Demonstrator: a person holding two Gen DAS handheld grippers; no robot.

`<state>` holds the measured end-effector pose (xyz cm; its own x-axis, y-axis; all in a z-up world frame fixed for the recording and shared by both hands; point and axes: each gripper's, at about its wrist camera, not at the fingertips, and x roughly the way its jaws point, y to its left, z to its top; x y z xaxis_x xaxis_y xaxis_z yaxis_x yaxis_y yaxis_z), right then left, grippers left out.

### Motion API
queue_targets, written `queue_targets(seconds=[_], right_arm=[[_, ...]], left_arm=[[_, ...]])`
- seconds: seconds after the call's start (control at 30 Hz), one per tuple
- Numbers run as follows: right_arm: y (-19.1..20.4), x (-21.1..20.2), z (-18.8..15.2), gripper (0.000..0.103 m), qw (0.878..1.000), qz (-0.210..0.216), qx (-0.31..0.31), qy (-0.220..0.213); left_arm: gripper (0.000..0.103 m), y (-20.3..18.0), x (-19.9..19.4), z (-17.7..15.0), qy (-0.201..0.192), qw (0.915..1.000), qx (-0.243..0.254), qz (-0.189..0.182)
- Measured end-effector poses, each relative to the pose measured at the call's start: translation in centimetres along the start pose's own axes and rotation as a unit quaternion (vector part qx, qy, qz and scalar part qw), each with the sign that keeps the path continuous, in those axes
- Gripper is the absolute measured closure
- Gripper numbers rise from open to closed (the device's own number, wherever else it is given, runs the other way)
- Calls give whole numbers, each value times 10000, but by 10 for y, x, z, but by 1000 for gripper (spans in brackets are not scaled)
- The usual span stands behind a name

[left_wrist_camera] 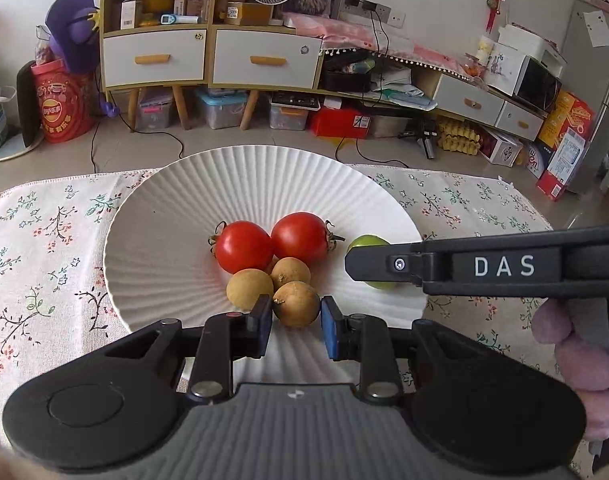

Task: Organize fruits
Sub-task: 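Carry the lime and kiwi into the white bowl and open both grippers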

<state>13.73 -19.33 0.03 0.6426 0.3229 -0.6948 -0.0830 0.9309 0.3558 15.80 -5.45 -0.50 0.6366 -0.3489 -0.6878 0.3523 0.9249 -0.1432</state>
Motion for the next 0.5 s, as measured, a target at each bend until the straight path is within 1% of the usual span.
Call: queue_targets(seconds=[0.13, 0.23, 0.27, 0.33, 0.4, 0.43, 0.5], right_arm=[[0, -2, 0, 77, 10000, -6, -33, -22], [0, -6, 1, 74, 9999, -3, -18, -104], [0, -8, 1, 71, 9999, 6, -13, -109], [0, -9, 2, 68, 9999, 1, -16, -129], [2, -11, 1, 67, 9999, -29, -61, -115], [3, -12, 1, 66, 9999, -36, -89, -101], [5, -15, 0, 62, 9998, -46, -134, -100]], left_arm=[[85, -2, 0, 0, -33, 9999, 95, 43], [82, -2, -2, 1, -47, 9998, 157, 96], [81, -2, -2, 1, -34, 9998, 183, 111], [71, -3, -4, 2, -38, 9996, 227, 164], [64, -3, -7, 4, -64, 9995, 234, 209], [61, -2, -9, 4, -82, 9995, 224, 217], [59, -2, -13, 5, -98, 9995, 215, 212]])
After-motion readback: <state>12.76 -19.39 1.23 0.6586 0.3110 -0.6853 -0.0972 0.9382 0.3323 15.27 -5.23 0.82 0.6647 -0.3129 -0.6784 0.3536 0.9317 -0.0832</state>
